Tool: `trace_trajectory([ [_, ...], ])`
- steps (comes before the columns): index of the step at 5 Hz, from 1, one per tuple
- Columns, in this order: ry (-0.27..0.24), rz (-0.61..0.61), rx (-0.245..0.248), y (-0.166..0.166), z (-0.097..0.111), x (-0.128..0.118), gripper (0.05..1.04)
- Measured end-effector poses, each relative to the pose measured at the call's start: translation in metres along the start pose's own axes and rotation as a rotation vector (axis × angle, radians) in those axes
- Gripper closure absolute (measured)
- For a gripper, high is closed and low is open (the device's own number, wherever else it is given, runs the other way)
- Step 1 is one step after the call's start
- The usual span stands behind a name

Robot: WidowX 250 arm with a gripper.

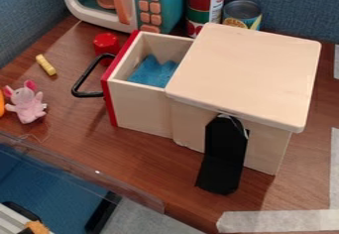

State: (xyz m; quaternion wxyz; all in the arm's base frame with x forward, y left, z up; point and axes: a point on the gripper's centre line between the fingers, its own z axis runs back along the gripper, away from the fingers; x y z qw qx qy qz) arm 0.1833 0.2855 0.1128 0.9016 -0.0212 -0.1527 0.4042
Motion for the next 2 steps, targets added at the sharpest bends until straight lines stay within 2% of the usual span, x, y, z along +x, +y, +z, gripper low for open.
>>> trace_trajectory([
  [1,0.029,0.015,-0.010,0.0001,-0.0103,-0.0036,0.083],
  [2,0.012,0.082,-0.018,-0.0005,-0.0152,-0.0045,0.083],
])
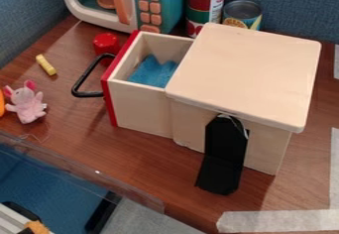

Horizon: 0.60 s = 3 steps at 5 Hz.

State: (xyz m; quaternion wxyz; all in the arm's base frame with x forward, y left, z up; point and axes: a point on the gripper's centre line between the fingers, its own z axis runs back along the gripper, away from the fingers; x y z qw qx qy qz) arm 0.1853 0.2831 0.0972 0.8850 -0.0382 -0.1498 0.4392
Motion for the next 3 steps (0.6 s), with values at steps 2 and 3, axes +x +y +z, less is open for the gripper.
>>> trace_trajectory([
  [2,-0.039,0.151,-0.028,0.005,-0.026,-0.020,0.083],
  [3,-0.082,0.193,-0.024,0.007,-0.035,-0.023,0.083],
])
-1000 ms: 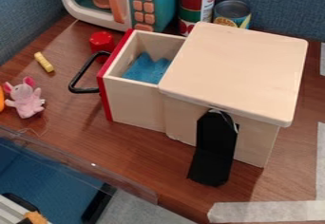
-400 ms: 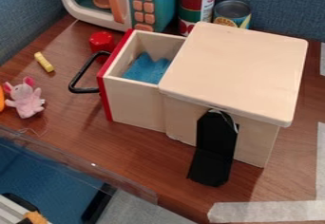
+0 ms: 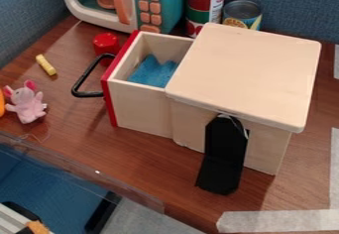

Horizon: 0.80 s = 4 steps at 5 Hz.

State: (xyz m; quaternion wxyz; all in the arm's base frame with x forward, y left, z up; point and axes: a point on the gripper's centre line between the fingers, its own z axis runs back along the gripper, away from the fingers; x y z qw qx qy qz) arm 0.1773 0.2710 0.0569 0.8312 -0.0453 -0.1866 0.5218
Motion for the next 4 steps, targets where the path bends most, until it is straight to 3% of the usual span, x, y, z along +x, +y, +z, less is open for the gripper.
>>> trace_trajectory([
  [3,-0.023,0.071,0.035,0.000,-0.030,-0.005,0.083],
  [4,-0.015,0.081,0.038,-0.001,-0.034,-0.006,0.142],
])
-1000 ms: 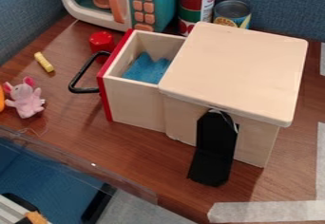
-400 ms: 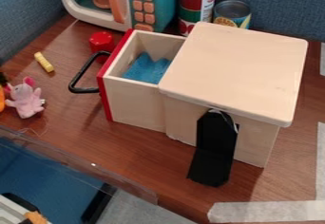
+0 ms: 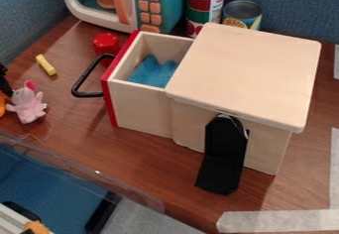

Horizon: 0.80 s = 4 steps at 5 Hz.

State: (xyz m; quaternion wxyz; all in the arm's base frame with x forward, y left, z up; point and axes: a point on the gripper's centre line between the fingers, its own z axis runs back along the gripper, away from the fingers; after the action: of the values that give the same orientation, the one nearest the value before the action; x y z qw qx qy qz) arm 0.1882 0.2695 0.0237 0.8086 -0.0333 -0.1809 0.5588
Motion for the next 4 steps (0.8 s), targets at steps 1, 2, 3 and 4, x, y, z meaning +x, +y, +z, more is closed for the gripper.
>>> trace_trajectory([
  [1,0.024,0.016,0.002,0.000,-0.007,0.002,0.374],
  [2,0.033,0.037,-0.010,-0.002,-0.006,0.003,0.439],
  [3,0.039,0.046,-0.054,-0.009,0.013,0.010,0.439],
  [4,0.017,0.022,-0.106,-0.022,0.050,0.020,0.439],
])
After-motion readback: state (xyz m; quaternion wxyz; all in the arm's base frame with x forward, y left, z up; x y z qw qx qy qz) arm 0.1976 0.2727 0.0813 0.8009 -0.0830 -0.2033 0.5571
